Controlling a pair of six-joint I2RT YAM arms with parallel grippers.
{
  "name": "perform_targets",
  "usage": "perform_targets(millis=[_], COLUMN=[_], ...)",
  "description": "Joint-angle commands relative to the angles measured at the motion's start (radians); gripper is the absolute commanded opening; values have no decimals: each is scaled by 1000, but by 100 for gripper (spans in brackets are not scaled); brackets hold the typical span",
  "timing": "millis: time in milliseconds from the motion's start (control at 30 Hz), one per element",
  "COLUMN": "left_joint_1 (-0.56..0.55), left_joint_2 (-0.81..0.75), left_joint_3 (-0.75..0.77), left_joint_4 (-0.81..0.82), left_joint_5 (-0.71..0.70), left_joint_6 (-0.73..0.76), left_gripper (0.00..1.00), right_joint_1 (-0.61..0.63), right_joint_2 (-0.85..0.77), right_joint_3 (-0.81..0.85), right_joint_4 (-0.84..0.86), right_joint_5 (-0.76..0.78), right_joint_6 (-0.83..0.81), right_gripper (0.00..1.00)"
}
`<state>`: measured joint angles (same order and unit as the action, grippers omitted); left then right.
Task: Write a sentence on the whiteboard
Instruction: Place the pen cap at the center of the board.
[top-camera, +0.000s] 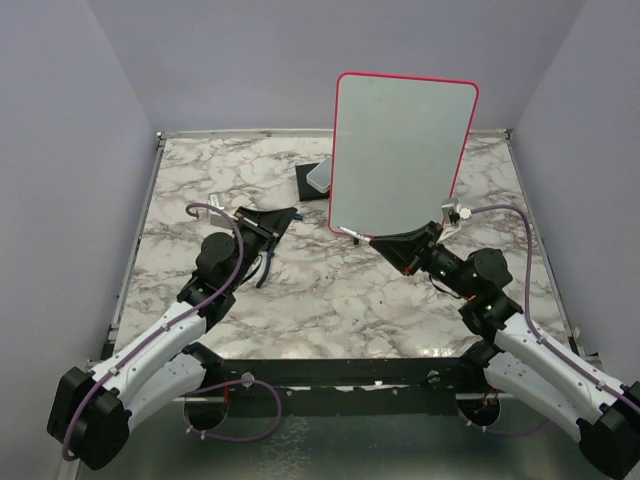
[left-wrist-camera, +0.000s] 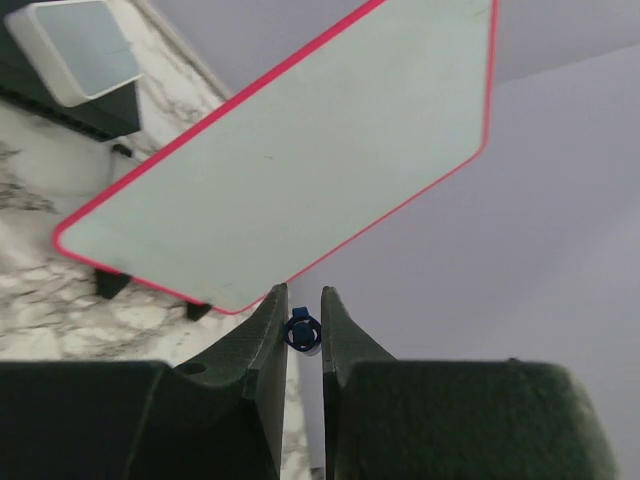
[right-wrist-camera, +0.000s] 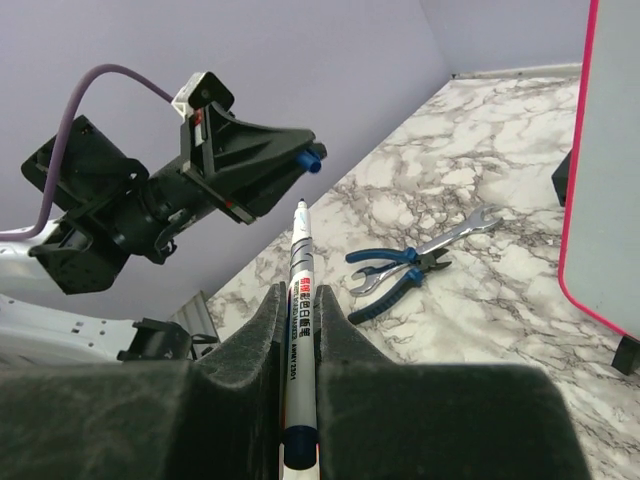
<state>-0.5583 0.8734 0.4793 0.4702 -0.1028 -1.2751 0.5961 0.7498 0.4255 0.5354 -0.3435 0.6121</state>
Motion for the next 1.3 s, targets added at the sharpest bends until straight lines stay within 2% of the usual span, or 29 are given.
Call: perform_targets(millis=[0, 167, 367, 633, 1000, 1167, 1267], left_joint_1=[6, -43, -235, -287, -304, -324, -335], left_joint_2=[1, 83, 227, 399, 517, 564, 570], left_joint_3=[49, 49, 106, 159, 183, 202, 205], left_joint_4=[-315, -511, -666, -676, -671, -672, -673], left_joint_5=[16, 90, -47, -6, 26, 21, 4], left_joint_6=[206, 332, 412, 437, 441, 445, 438], left_gripper=[0, 0, 0, 0, 0, 5, 14], right_joint_1=[-1, -1, -1, -1, -1, -1, -1], right_joint_2=[-47, -85, -90, -88, -111, -120, -126], right_joint_3=[40, 74, 102, 90, 82, 73, 73], right_joint_4=[-132, -266, -341, -337, -353, -368, -383], right_joint_5=[89, 156, 188, 168, 181, 195, 203], right_joint_6=[-58, -134, -177, -159, -178, -188, -194], right_gripper=[0, 0, 0, 0, 0, 0, 0])
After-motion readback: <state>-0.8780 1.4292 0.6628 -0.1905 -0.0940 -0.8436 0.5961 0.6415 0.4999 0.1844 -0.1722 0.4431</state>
